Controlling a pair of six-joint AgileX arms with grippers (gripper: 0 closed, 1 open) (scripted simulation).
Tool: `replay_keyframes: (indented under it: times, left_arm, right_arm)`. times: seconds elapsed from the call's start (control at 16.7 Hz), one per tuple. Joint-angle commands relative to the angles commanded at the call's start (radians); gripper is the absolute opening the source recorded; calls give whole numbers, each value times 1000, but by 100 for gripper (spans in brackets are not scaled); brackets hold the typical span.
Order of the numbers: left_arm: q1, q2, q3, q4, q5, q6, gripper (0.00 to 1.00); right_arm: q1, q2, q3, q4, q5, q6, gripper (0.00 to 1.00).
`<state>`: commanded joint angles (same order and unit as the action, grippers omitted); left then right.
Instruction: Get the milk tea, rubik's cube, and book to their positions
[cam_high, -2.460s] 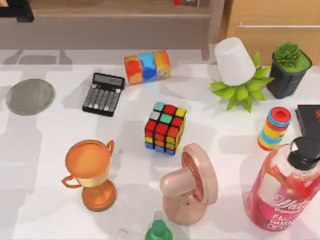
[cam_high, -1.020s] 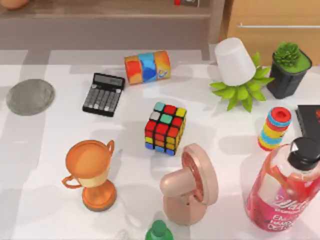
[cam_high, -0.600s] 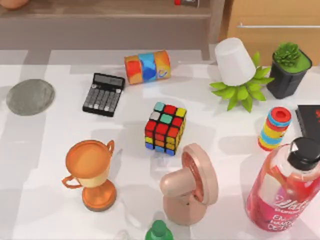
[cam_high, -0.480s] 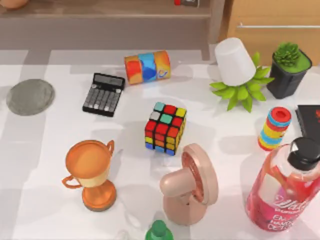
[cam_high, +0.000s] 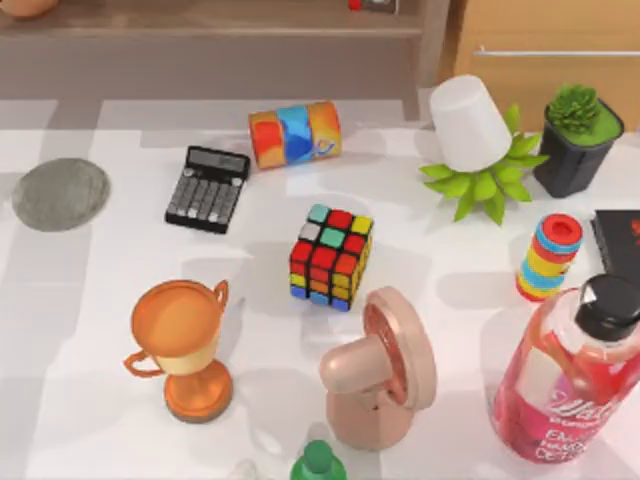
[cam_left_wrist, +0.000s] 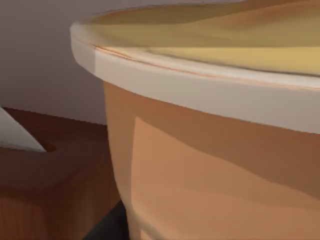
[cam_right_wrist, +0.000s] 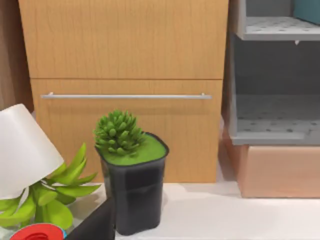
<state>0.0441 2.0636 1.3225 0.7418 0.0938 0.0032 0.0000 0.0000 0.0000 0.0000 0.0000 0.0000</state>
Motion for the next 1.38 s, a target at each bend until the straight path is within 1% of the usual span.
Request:
replay_keyframes:
  times: [0.24,0.66,1.02,1.2,1.38]
  left_arm:
    - [6,-40,-41,9,1,2,0]
    - [20,-263,-332,64,14,3,0]
    - [16,-283,-355,71,14,5,0]
    - [0,-295,-405,141,-4,1,0]
    - [-23,-272,-499,293,-23,-4,0]
  right_arm:
    - [0,0,0,0,0,0,100]
    - [0,0,0,0,0,0,100]
    - [0,0,0,0,0,0,100]
    - [0,0,0,0,0,0,100]
    - [0,0,0,0,0,0,100]
